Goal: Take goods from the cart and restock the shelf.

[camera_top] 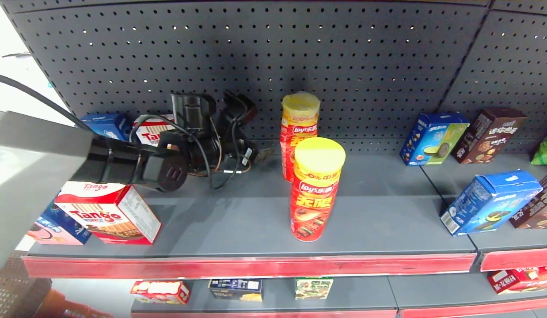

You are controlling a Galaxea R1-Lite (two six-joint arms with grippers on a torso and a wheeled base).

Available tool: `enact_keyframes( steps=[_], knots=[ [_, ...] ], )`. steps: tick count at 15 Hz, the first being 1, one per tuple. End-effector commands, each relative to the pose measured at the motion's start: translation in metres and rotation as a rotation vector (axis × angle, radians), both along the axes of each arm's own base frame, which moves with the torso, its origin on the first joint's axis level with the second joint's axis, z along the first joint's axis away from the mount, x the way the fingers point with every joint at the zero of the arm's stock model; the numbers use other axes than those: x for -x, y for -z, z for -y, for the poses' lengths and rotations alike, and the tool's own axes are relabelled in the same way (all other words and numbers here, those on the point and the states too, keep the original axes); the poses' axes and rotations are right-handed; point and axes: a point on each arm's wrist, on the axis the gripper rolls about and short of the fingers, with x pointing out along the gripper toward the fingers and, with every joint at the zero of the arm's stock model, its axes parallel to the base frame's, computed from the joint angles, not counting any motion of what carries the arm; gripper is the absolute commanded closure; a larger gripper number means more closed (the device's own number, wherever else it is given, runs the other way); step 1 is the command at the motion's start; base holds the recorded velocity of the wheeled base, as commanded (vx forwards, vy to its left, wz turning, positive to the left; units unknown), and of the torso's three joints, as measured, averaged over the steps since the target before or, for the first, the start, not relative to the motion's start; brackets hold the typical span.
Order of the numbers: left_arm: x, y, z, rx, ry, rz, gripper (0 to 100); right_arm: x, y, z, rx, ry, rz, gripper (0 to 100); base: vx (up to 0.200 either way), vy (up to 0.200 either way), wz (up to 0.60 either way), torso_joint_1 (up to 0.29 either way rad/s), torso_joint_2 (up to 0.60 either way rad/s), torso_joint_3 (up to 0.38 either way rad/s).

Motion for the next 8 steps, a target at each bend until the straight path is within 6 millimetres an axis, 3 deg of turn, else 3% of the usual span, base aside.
enact_keyframes(
  steps=[1, 2, 5, 6, 8],
  knots=[
    [0.053, -0.061, -0.016, 0.086, -0.053, 0.091, 0, 0.0, 0.0, 0.0, 0.001, 0.0, 0.0, 0, 0.0, 0.0, 0.0, 0.0, 0.0, 0.0],
    [0.064, -0.067, -0.021, 0.088, -0.065, 0.098, 0, 0.0, 0.0, 0.0, 0.001, -0.001, 0.0, 0, 0.0, 0.0, 0.0, 0.0, 0.0, 0.0],
    [0.135, -0.082, -0.05, 0.103, -0.123, 0.129, 0, 0.0, 0.0, 0.0, 0.001, 0.0, -0.002, 0, 0.0, 0.0, 0.0, 0.0, 0.0, 0.0],
    [0.145, -0.08, -0.054, 0.1, -0.126, 0.124, 0, 0.0, 0.0, 0.0, 0.001, 0.0, 0.0, 0, 0.0, 0.0, 0.0, 0.0, 0.0, 0.0],
    [0.188, -0.063, -0.071, 0.082, -0.139, 0.09, 0, 0.0, 0.0, 0.0, 0.001, 0.0, -0.002, 0, 0.0, 0.0, 0.0, 0.0, 0.0, 0.0]
  ],
)
